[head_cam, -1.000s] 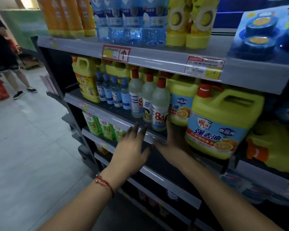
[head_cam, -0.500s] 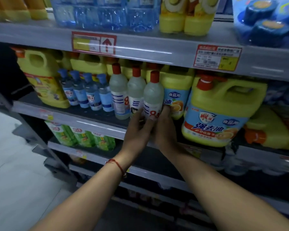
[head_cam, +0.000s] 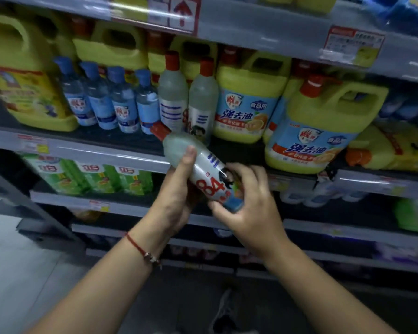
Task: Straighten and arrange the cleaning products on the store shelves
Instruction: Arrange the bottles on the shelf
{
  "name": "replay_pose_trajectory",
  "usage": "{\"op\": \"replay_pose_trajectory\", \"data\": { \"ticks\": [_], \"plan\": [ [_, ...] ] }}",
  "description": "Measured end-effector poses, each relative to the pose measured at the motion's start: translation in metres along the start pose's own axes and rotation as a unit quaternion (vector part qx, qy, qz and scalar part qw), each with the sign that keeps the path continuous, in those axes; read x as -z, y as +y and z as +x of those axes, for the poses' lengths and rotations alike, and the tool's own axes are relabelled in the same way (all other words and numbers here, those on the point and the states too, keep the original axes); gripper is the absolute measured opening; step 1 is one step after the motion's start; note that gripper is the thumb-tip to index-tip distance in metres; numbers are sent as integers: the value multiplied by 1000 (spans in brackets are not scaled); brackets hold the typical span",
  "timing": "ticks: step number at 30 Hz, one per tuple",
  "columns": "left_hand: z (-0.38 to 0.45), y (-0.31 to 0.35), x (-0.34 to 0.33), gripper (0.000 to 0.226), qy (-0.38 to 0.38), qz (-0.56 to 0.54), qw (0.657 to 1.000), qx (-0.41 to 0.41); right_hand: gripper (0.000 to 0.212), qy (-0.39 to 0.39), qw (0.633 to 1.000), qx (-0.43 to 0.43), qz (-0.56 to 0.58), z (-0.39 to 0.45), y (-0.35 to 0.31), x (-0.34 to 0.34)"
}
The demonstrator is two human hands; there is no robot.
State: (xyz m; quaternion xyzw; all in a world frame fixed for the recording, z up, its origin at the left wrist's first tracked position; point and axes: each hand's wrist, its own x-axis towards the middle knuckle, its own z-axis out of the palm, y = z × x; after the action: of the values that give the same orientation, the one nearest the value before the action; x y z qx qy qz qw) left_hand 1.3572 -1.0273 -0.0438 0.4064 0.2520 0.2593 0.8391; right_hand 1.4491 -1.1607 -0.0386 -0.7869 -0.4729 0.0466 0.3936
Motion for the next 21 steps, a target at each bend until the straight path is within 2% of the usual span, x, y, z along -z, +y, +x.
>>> {"op": "replay_pose_trajectory", "data": {
  "ticks": [1, 4, 7, 10, 12, 14, 15, 16, 18, 21],
  "plan": [
    [-5, -6, 2, 116, 6, 3, 1000, 19, 69, -15, 999, -37, 14, -13, -4, 1],
    [-20, -28, 8, 84, 14, 0, 998, 62, 65, -50, 981, -158, 103, -44, -6, 7],
    [-28, -48, 12, 67, 10, -12, 994, 104, 67, -44, 931, -281, 227, -66, -1, 12],
    [-34, -67, 9, 81, -9, -34, 987, 154, 68, -38, 835, -388, 388, -89, 1, 11],
    [-37, -77, 3, 90, -43, -8, 986, 164, 57, -27, 736, -453, 503, -101, 0, 13],
    [-39, -86, -7, 74, -68, 82, 986, 132, 41, -25, 629, -511, 585, -111, 2, 14],
    [-38, -89, -12, 67, -74, 143, 981, 105, 40, -21, 587, -537, 605, -115, 6, 13],
    [-39, -91, -18, 62, -77, 201, 974, 77, 43, -8, 556, -557, 617, -121, 12, 11],
    [-43, -93, -32, 57, -97, 279, 955, 28, 51, 19, 517, -579, 630, -131, 23, 7],
    [-52, -100, -53, 73, -162, 346, 924, -19, 53, 62, 475, -583, 656, -143, 36, 4]
  ]
}}
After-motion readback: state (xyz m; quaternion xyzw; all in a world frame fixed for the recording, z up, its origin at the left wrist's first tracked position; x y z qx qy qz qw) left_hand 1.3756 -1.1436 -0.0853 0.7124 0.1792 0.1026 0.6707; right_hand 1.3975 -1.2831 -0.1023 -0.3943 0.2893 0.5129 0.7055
